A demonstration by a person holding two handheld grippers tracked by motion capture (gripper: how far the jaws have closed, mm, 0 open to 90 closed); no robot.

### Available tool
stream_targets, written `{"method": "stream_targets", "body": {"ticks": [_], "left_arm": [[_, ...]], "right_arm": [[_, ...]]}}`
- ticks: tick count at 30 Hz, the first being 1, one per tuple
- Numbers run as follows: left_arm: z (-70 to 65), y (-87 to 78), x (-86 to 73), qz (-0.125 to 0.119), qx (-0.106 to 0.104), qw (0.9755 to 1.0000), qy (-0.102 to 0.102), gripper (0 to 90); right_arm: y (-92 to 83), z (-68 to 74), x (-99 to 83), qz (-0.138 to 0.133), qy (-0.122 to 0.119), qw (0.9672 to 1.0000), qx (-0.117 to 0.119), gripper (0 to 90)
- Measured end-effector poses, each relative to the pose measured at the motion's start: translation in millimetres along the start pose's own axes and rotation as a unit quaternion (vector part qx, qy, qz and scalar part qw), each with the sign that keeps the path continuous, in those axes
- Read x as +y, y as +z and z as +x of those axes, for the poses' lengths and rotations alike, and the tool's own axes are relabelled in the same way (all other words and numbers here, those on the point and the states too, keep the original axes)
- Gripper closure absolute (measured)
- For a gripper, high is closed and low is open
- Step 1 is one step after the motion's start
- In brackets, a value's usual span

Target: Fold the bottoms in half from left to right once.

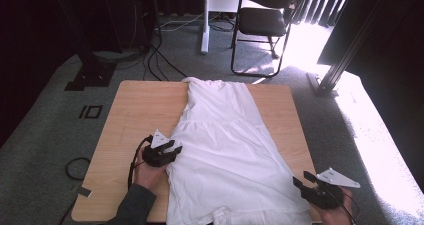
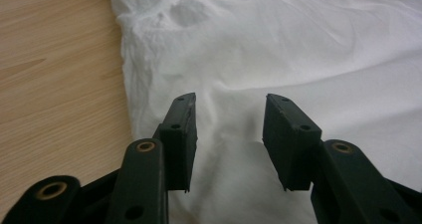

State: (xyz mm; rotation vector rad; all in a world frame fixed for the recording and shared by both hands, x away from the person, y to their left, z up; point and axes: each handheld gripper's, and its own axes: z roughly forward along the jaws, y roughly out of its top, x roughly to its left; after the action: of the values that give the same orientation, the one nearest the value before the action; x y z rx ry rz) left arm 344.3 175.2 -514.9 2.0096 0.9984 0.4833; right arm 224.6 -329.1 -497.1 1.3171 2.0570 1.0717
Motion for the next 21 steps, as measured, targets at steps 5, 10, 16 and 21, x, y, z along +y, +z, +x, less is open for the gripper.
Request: {"method": "stream_targets", "body": {"ticks": [5, 10, 16, 21], "left_arm": [[8.7, 4.9, 9.7, -0.004, 0.018, 0.9998, -0.004, 50.7], [19.8, 12.0, 19.2, 0.0, 0.02, 0.9997, -0.013, 49.8], [23.6, 22.9, 22.8, 0.008, 0.009, 0.9999, -0.01, 47.7], [35.5, 41.8, 18.9, 0.017, 0.008, 0.999, -0.04, 44.2]], "right_arm": [[51.1, -5.4, 27.8, 0.008, -0.021, 0.9997, 0.007, 50.2], [101.0, -10.7, 52.3, 0.022, -0.025, 0.9995, 0.0, 51.9], [133.6, -9.1, 68.9, 0.022, -0.032, 0.9992, 0.013, 54.3], [164.9, -17.4, 83.9, 0.035, -0.012, 0.9992, 0.017, 53.9]]}}
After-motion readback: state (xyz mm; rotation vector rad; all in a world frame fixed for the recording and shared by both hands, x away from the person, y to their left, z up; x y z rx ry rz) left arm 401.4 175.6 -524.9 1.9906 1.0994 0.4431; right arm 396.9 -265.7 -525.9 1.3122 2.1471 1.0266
